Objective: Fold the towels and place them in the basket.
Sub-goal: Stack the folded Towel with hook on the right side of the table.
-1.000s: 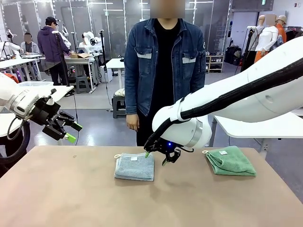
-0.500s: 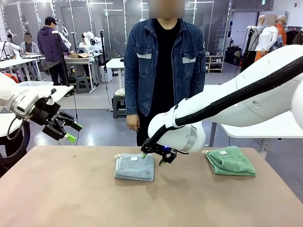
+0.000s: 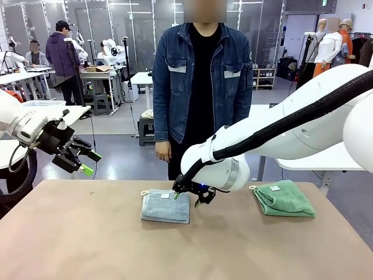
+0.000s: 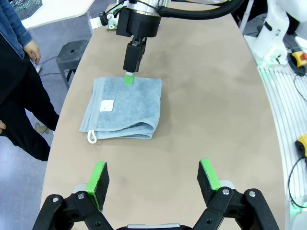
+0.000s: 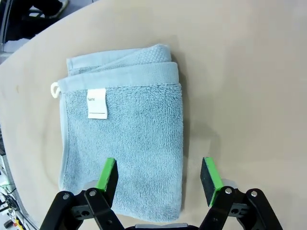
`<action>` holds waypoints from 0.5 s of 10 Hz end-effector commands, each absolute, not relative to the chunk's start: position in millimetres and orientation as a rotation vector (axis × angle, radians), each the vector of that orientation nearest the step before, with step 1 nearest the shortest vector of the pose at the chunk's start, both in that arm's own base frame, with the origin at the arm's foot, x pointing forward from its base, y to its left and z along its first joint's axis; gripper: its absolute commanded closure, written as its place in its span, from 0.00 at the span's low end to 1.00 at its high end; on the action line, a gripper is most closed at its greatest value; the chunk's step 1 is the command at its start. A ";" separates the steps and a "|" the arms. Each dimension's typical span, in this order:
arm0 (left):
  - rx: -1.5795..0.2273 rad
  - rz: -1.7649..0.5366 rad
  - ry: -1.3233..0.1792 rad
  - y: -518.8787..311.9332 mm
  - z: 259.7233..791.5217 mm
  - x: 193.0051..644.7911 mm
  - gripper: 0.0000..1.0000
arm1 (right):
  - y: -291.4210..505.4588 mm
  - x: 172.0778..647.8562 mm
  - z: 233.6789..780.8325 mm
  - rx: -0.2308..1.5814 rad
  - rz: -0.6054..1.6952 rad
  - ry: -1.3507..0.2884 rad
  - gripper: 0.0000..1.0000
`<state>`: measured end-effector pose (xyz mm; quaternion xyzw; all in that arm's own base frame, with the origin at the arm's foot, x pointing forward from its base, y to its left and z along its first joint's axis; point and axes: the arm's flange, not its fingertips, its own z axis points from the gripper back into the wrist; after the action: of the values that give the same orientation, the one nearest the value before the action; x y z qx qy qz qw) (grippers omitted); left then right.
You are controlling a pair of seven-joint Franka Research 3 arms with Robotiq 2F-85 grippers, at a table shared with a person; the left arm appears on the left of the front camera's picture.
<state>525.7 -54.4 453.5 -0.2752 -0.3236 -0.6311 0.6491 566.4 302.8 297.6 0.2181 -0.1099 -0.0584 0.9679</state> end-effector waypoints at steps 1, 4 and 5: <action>-0.624 -1.435 -0.740 -54.2 455.6 525.0 0.06 | 304.3 573.3 292.5 0.428 -0.105 -0.211 0.13; -0.624 -1.435 -0.740 -54.2 455.6 525.0 0.06 | 306.9 574.4 287.9 0.439 -0.092 -0.193 0.13; -0.624 -1.435 -0.740 -54.2 455.6 525.0 0.06 | 307.3 575.1 287.1 0.430 -0.093 -0.184 0.33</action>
<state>525.7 -54.4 453.5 -0.2752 -0.3236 -0.6311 0.6491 570.4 306.7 287.4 0.2156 -0.0962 -0.0534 0.9703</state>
